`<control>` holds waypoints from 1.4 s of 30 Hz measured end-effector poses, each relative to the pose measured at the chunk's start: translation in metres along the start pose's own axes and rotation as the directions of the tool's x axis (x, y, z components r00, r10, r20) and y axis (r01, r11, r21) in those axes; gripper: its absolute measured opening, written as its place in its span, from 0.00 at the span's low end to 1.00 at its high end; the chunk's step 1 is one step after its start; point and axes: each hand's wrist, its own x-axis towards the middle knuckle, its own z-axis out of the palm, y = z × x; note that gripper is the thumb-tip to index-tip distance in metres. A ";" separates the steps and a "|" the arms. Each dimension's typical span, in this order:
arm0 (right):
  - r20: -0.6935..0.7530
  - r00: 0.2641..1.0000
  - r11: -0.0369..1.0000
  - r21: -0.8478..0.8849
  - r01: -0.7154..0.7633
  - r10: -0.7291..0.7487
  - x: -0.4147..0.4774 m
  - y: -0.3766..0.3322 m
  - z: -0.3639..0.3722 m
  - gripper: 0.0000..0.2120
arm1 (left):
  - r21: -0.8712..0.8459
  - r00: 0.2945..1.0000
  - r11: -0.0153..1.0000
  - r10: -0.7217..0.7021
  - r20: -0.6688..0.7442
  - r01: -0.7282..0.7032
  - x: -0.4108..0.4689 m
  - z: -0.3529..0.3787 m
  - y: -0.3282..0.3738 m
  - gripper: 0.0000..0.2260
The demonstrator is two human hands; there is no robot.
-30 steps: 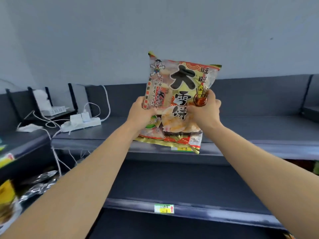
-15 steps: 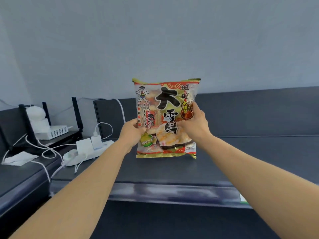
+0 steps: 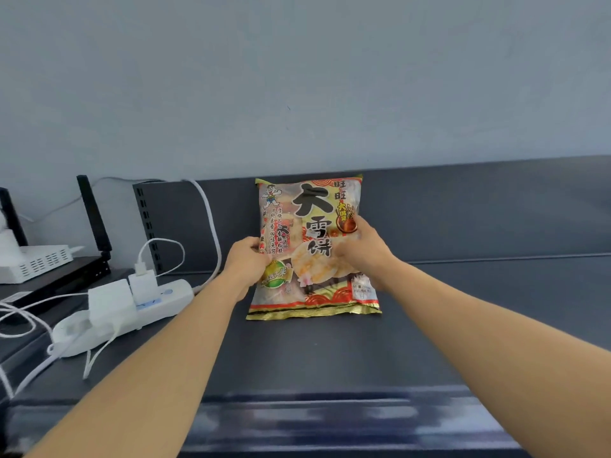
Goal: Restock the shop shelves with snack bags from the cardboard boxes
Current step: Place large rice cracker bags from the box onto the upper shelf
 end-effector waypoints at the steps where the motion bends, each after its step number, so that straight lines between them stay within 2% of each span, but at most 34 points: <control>1: 0.027 1.000 1.000 0.026 -0.001 0.000 0.001 0.000 0.000 0.34 | -0.006 1.000 1.000 0.004 -0.013 -0.004 0.002 0.000 -0.001 0.15; 4: 0.069 0.998 0.999 0.044 -0.008 0.005 0.000 0.003 0.002 0.38 | 0.051 0.997 0.998 0.026 -0.077 -0.022 0.006 0.000 -0.004 0.15; 6: 0.049 0.999 1.000 0.002 -0.001 0.001 -0.001 0.005 0.007 0.39 | 0.078 0.997 0.996 0.038 -0.071 -0.032 0.002 0.000 -0.004 0.20; 8: -0.003 1.000 0.995 -0.095 -0.005 0.005 0.001 0.010 0.009 0.38 | 0.173 1.000 0.985 0.013 0.022 -0.016 -0.003 0.001 -0.006 0.33; 10: -0.049 0.995 0.937 -0.337 -0.096 0.084 -0.003 0.014 0.009 0.40 | 0.311 0.995 0.950 -0.040 0.094 0.009 -0.010 0.004 -0.008 0.43; 11: -0.057 0.989 0.897 -0.416 -0.150 0.139 -0.005 0.019 0.010 0.42 | 0.361 0.996 0.933 -0.036 0.087 0.002 -0.011 0.005 -0.010 0.42; 13: -0.036 0.984 0.885 -0.434 -0.171 0.172 -0.010 0.024 0.011 0.43 | 0.412 0.999 0.910 0.034 0.034 -0.045 -0.013 0.007 -0.013 0.38; 17: -0.017 0.996 0.888 -0.451 -0.088 0.090 -0.010 0.025 0.014 0.38 | 0.508 0.986 0.857 0.145 -0.082 -0.084 -0.013 0.013 -0.016 0.37; 20: -0.022 0.997 0.808 -0.585 -0.070 0.070 -0.012 0.028 0.015 0.34 | 0.631 0.973 0.775 0.171 -0.154 -0.036 -0.013 0.018 -0.017 0.36; 22: -0.045 0.997 0.772 -0.631 -0.077 0.063 -0.012 0.031 0.015 0.30 | 0.652 0.968 0.758 0.179 -0.177 -0.021 -0.013 0.020 -0.016 0.35; 25: -0.024 0.999 0.775 -0.631 -0.037 0.028 -0.017 0.030 0.013 0.26 | 0.653 0.960 0.756 0.217 -0.178 -0.050 -0.019 0.022 -0.014 0.34; 30: 0.037 0.999 0.805 -0.593 0.021 0.001 -0.033 0.025 0.000 0.30 | 0.641 0.959 0.762 0.242 -0.148 -0.094 -0.034 0.021 -0.013 0.31; 37: 0.084 0.996 0.803 -0.593 0.059 -0.011 -0.070 0.032 -0.036 0.33 | 0.670 0.949 0.738 0.259 -0.178 -0.076 -0.067 0.028 -0.008 0.25; 40: 0.090 0.995 0.804 -0.588 0.081 -0.035 -0.088 0.033 -0.058 0.31 | 0.686 0.937 0.707 0.331 -0.110 -0.169 -0.095 0.045 0.015 0.27; 42: 0.077 0.995 0.804 -0.588 0.091 -0.057 -0.104 0.036 -0.076 0.30 | 0.673 0.918 0.686 0.396 -0.025 -0.278 -0.121 0.067 0.035 0.21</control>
